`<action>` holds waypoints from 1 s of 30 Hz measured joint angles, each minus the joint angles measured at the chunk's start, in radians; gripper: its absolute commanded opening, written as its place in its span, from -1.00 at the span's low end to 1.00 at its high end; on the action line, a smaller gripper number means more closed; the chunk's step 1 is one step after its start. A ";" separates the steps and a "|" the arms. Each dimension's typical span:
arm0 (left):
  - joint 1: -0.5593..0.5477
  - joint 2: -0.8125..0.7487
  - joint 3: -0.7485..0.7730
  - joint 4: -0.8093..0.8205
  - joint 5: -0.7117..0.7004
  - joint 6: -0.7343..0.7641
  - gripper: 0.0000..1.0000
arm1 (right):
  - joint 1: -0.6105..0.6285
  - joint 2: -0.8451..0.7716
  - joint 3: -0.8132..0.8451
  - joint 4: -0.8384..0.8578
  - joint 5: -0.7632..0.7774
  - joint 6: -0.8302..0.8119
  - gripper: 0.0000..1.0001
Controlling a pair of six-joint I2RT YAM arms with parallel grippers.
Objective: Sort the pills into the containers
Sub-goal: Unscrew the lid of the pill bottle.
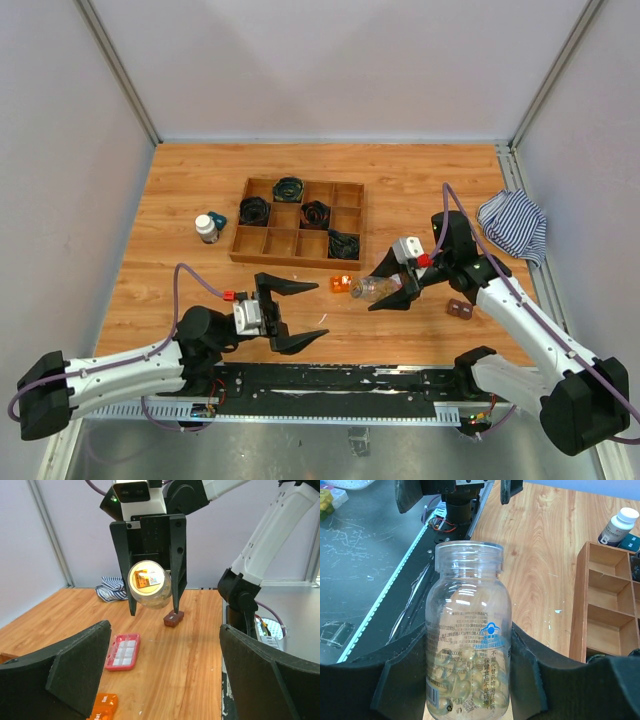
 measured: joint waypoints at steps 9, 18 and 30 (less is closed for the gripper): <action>0.000 0.061 0.010 0.024 0.020 0.008 0.98 | 0.000 0.000 0.002 -0.015 0.000 -0.013 -0.99; 0.000 -0.005 0.015 -0.006 0.040 0.068 0.98 | 0.000 0.003 0.002 -0.011 0.001 -0.013 -0.99; 0.003 0.231 0.211 -0.122 0.040 0.199 0.80 | 0.000 0.003 0.002 -0.007 0.003 -0.013 -0.98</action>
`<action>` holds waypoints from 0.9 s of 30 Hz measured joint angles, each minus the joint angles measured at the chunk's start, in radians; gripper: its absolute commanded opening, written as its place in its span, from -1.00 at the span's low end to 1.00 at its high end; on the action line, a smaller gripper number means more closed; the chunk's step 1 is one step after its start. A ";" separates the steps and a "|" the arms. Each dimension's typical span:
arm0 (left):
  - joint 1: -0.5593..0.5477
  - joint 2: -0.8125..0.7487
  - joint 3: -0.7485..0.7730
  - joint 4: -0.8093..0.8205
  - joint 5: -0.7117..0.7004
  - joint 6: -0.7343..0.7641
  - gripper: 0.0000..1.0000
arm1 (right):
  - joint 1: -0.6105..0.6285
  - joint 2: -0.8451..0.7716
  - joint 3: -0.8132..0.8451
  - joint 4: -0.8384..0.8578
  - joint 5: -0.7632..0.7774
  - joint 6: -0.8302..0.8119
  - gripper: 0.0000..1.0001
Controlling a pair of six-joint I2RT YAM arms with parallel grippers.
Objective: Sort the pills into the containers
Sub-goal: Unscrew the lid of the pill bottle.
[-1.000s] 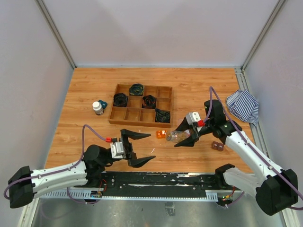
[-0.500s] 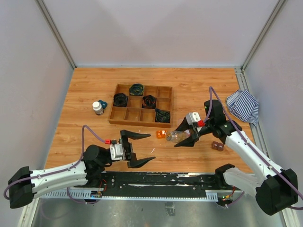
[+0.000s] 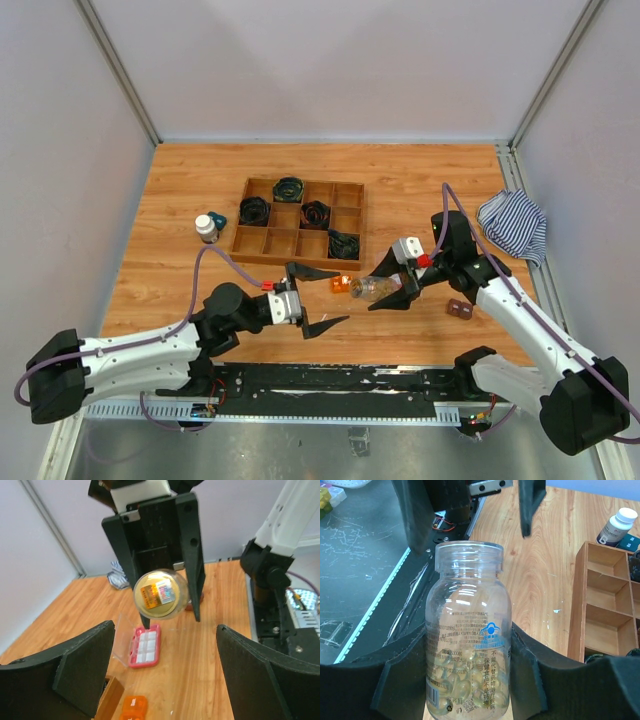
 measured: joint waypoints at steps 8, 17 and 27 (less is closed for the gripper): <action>0.065 0.112 0.066 -0.016 0.033 -0.031 0.69 | 0.006 0.022 0.000 0.004 0.016 0.000 -0.98; 0.065 0.151 0.067 0.046 0.082 -0.070 0.61 | 0.010 0.031 0.000 0.004 0.021 0.000 -0.98; 0.065 0.216 0.091 0.095 0.083 -0.111 0.52 | 0.014 0.031 0.000 0.004 0.026 0.000 -0.98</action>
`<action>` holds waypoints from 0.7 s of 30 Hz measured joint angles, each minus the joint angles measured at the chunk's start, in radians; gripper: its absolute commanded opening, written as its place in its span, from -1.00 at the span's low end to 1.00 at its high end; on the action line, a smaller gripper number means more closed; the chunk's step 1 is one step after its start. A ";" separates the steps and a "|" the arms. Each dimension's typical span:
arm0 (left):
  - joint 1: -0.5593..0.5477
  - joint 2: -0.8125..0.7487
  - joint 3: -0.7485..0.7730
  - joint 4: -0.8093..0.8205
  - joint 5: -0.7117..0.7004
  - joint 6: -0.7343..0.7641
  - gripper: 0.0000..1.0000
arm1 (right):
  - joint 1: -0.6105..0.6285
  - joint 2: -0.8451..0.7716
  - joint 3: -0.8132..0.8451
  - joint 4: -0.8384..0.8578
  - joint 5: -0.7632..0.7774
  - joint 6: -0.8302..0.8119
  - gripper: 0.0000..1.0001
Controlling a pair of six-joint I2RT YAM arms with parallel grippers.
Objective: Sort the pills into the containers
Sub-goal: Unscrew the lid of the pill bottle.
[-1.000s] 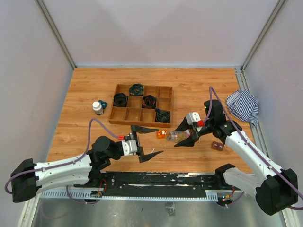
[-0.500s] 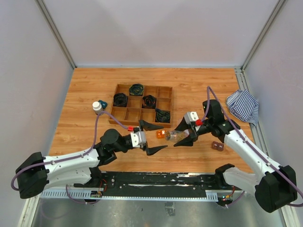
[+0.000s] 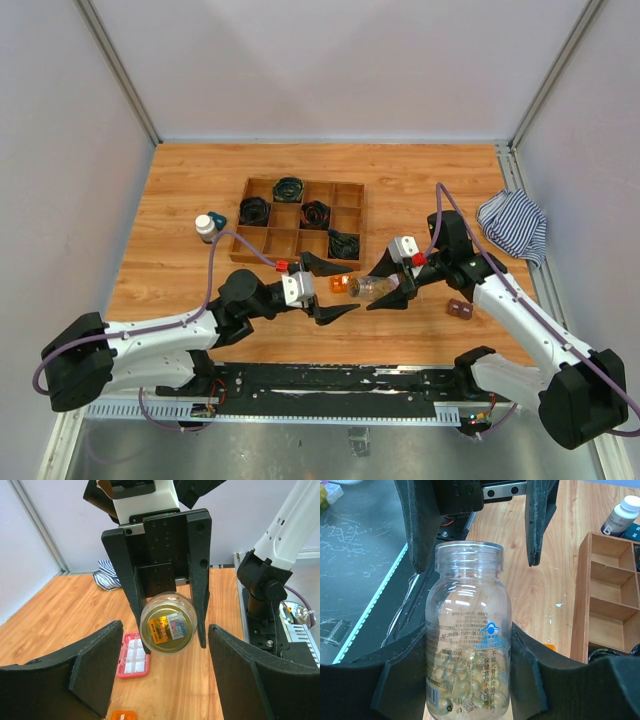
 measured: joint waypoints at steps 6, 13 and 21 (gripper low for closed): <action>0.000 0.019 0.009 0.015 0.000 -0.018 0.32 | 0.000 0.000 0.000 0.000 0.000 0.000 -0.98; 0.000 0.030 0.018 0.018 0.002 -0.046 -0.07 | 0.000 0.000 0.000 0.000 0.002 0.000 -0.98; 0.000 0.039 0.034 -0.003 -0.016 -0.150 -0.79 | 0.000 0.000 0.000 0.011 0.016 0.000 -0.98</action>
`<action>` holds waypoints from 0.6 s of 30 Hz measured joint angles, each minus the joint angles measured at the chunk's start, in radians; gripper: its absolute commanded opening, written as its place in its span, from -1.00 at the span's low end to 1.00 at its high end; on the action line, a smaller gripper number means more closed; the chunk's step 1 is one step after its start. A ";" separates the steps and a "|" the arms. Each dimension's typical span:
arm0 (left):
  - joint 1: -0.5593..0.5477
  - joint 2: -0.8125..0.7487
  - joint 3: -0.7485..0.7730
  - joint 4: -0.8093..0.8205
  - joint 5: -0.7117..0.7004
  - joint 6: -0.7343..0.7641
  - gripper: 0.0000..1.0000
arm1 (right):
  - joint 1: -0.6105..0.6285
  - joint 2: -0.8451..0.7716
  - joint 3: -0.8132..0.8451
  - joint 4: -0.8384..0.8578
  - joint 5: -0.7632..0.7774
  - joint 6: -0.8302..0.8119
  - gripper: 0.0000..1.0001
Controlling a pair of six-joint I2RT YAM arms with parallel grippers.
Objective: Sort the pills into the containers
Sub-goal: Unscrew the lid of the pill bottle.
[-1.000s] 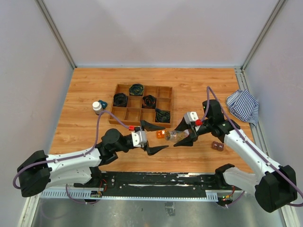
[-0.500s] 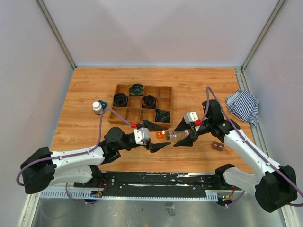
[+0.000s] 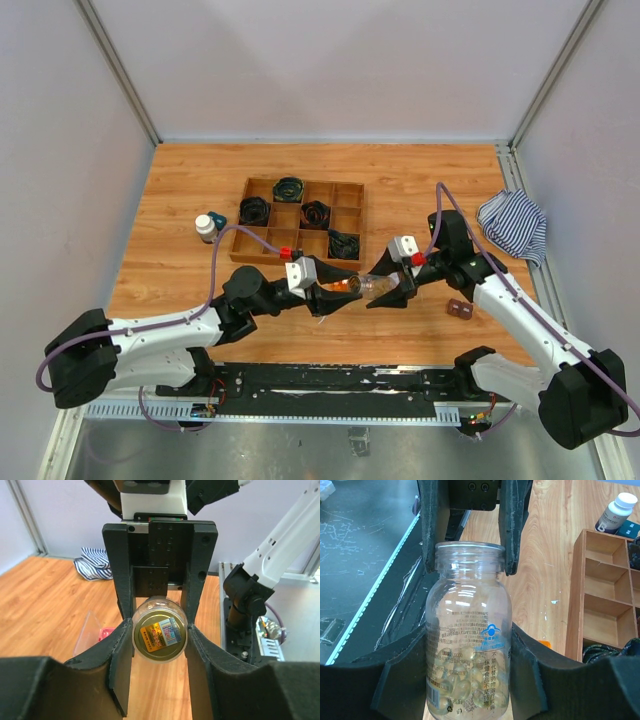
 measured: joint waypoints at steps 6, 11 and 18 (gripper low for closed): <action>-0.017 -0.009 0.005 -0.033 -0.101 -0.173 -0.99 | 0.000 0.000 0.000 0.000 0.023 0.004 -0.98; -0.091 -0.040 0.017 -0.116 -0.309 -0.332 -0.99 | 0.000 0.000 0.000 -0.001 0.039 0.008 -0.99; -0.177 -0.057 0.079 -0.282 -0.574 -0.532 -0.77 | 0.000 0.003 0.000 0.013 0.057 0.023 -0.99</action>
